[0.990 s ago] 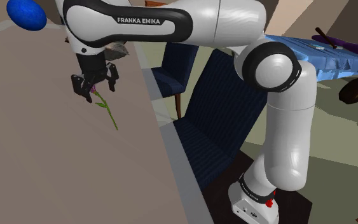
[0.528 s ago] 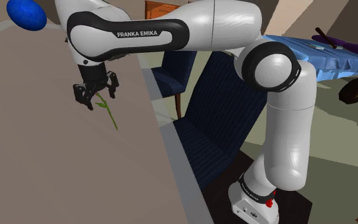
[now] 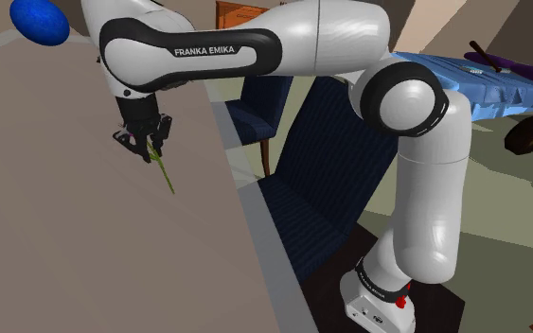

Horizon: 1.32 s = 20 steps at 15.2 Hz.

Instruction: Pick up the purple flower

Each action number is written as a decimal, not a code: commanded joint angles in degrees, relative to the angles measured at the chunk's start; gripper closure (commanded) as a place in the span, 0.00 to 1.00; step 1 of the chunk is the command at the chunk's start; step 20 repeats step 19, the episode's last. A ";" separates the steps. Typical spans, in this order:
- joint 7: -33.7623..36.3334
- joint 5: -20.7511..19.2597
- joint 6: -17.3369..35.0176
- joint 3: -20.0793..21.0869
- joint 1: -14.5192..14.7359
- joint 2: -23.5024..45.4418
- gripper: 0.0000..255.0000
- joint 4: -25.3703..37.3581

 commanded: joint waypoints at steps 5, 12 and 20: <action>-0.21 -0.02 -2.40 -0.01 0.19 0.14 1.00 2.47; -0.58 -0.23 -8.28 0.05 1.04 1.02 1.00 9.25; -0.83 -0.69 -13.10 0.01 2.01 2.44 1.00 15.50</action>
